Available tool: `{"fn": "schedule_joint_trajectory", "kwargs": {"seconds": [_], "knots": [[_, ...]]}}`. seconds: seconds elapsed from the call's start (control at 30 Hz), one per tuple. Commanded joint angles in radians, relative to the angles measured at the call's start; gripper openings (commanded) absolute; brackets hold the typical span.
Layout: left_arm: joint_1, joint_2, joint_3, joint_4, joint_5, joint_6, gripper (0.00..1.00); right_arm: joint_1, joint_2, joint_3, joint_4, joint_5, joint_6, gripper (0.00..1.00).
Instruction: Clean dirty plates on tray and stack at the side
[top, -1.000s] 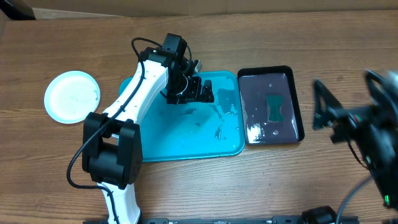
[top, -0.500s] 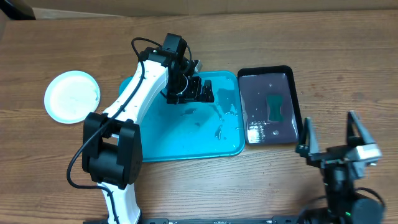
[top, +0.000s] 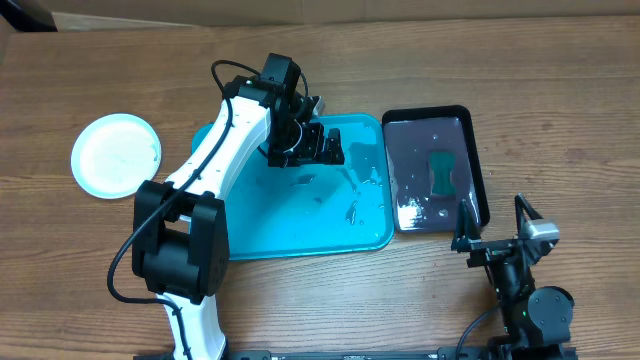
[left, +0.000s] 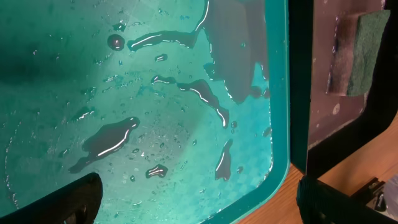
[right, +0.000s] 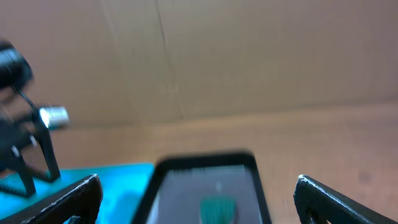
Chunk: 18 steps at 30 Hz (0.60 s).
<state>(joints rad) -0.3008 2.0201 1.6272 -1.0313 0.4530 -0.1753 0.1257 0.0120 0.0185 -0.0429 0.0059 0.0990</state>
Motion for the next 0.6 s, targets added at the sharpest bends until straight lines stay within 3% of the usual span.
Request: {"fn": "schedule_joint_trajectory", "kwargs": {"seconds": [0.0,0.57], "knots": [[-0.001,-0.029,0.002,0.001,0.008,0.018,1.00,-0.003,-0.009,-0.011,-0.040,-0.023,0.008,1.00],[-0.001,-0.029,0.002,0.001,0.008,0.018,1.00,-0.003,-0.009,-0.011,-0.039,-0.034,0.010,1.00]]}}
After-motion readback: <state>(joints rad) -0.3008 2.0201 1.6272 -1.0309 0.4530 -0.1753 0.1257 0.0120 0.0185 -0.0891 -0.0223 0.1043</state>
